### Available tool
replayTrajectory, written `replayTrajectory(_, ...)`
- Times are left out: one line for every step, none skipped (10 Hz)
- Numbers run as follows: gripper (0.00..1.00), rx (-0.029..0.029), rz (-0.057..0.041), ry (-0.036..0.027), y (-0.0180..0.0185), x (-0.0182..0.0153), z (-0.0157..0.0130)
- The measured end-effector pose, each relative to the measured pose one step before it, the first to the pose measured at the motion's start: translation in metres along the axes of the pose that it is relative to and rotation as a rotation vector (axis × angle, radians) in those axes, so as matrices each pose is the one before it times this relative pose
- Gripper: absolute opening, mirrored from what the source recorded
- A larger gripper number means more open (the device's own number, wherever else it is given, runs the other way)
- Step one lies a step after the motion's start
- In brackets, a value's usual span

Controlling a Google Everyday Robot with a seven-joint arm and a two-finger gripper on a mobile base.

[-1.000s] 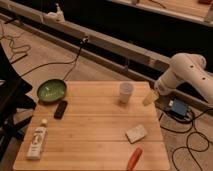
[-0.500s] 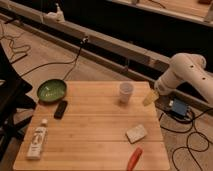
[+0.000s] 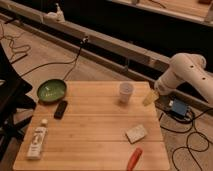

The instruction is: Drag the ceramic bowl in a circle

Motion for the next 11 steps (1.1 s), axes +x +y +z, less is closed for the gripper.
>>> replayTrajectory(0.8, 0.00034, -0.00025, 0.00031, -0.00011, 0.00007, 0.00011)
replayTrajectory(0.8, 0.0017, -0.01298, 0.00017, -0.00019, -0.00051, -0.00044)
replayTrajectory(0.8, 0.00963, -0.03058, 0.00284, -0.00054, -0.0021, -0.00323)
replayTrajectory(0.8, 0.01555, -0.0637, 0.0216, 0.00044, -0.00218, -0.00615)
replayTrajectory(0.8, 0.02084, -0.09189, 0.02637, 0.00262, -0.00832, -0.00765)
replayTrajectory(0.8, 0.02364, -0.10436, 0.02976, 0.00311, -0.01225, -0.00719)
replayTrajectory(0.8, 0.02017, -0.09652, 0.02618, 0.00353, -0.01432, -0.00551)
replayTrajectory(0.8, 0.0167, -0.103, 0.03054, 0.00453, -0.0156, -0.0036)
replayTrajectory(0.8, 0.00629, -0.09239, 0.02432, 0.00712, -0.01742, -0.00007)
replayTrajectory(0.8, -0.00453, -0.10526, 0.01814, 0.01151, -0.02834, 0.00554)
replayTrajectory(0.8, -0.012, -0.09431, 0.0085, 0.01275, -0.03246, 0.00837)
